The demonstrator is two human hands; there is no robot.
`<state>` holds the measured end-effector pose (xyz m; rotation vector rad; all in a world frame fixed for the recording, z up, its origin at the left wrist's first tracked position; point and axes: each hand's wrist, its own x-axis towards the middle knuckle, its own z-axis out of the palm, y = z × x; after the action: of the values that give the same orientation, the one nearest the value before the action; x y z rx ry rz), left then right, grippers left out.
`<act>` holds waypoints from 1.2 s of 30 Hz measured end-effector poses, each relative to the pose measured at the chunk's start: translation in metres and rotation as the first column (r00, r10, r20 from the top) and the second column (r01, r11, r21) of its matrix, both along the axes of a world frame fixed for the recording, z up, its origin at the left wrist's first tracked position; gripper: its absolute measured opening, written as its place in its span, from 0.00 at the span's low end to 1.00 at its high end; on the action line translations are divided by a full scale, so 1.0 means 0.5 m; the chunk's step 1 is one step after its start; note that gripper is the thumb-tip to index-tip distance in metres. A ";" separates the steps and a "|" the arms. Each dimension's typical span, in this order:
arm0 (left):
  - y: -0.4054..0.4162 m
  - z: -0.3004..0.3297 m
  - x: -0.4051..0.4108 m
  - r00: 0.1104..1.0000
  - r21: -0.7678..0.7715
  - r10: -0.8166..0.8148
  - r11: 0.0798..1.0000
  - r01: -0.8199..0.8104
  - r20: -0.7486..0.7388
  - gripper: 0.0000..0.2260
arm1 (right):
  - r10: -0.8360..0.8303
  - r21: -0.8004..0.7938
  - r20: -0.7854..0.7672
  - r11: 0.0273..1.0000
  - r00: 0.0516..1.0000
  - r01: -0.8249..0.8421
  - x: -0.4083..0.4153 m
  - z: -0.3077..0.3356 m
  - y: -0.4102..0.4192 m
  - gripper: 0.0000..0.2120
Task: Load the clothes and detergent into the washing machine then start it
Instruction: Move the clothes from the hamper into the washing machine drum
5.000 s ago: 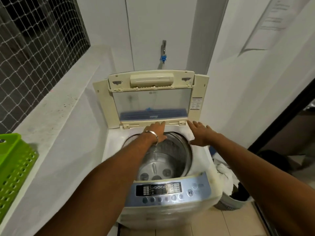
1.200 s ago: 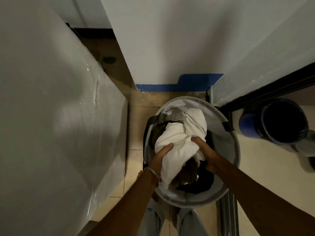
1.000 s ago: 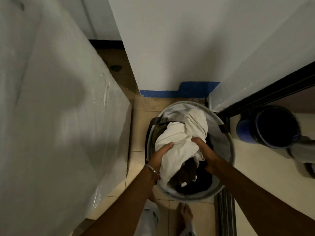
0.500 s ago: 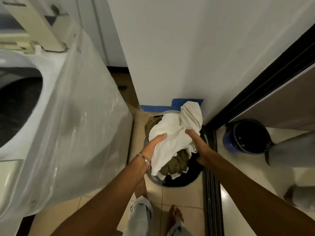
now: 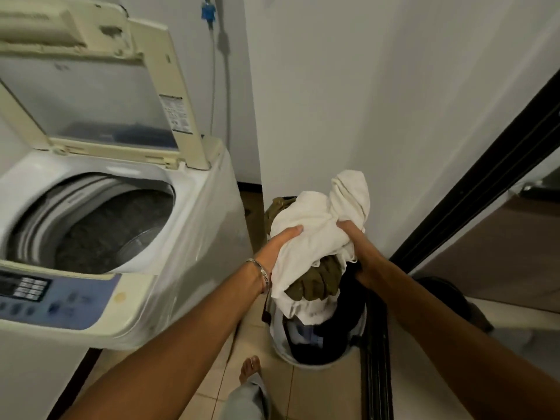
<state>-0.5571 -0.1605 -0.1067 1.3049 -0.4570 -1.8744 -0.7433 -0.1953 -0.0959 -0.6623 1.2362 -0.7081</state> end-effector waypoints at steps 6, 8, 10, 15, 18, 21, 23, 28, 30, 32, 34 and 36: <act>0.005 0.147 0.041 1.000 -0.095 -0.013 0.995 0.015 0.015 0.20 | 0.034 -0.103 0.093 0.994 0.995 -0.024 0.038 0.165 0.016 0.24; 0.014 0.205 0.057 1.000 -0.123 -0.006 0.992 0.006 0.007 0.19 | 0.069 -0.150 0.113 0.987 0.991 -0.051 0.052 0.223 0.023 0.22; 0.021 0.259 0.080 1.000 -0.154 0.023 0.988 -0.022 0.002 0.18 | 0.102 -0.204 0.111 0.976 0.989 -0.078 0.073 0.281 0.027 0.21; 0.046 0.413 0.148 0.993 -0.225 0.119 0.967 -0.116 -0.003 0.19 | 0.161 -0.270 0.089 0.954 0.983 -0.132 0.141 0.421 0.033 0.25; 0.063 0.505 0.187 0.985 -0.318 0.165 0.933 -0.172 -0.047 0.16 | 0.209 -0.321 0.115 0.933 0.971 -0.163 0.183 0.507 0.037 0.21; 0.087 0.592 0.228 0.975 -0.375 0.222 0.903 -0.212 -0.015 0.18 | 0.258 -0.370 0.134 0.909 0.957 -0.193 0.232 0.585 0.041 0.21; 0.104 0.642 0.259 0.966 -0.413 0.259 0.879 -0.237 -0.004 0.20 | 0.304 -0.401 0.140 0.888 0.942 -0.227 0.271 0.632 0.040 0.23; 0.150 0.739 0.357 0.938 -0.477 0.345 0.827 -0.298 0.012 0.20 | 0.405 -0.443 0.183 0.847 0.896 -0.293 0.376 0.727 0.053 0.21; 0.167 0.764 0.404 0.919 -0.502 0.390 0.806 -0.314 0.052 0.20 | 0.436 -0.461 0.182 0.830 0.881 -0.316 0.437 0.749 0.064 0.25; 0.184 0.780 0.452 0.903 -0.516 0.425 0.788 -0.337 0.059 0.19 | 0.454 -0.478 0.181 0.816 0.872 -0.325 0.500 0.759 0.069 0.27; 0.195 0.785 0.508 0.886 -0.532 0.459 0.766 -0.361 0.060 0.18 | 0.478 -0.484 0.170 0.802 0.862 -0.349 0.561 0.764 0.072 0.24; 0.200 0.779 0.567 0.876 -0.530 0.480 0.756 -0.383 0.052 0.20 | 0.509 -0.489 0.181 0.789 0.842 -0.372 0.621 0.762 0.070 0.20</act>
<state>-0.2734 -0.0604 0.2828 1.1026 -0.6316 -1.1396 -0.4326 -0.1601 0.2850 -1.1314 0.5879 -0.6563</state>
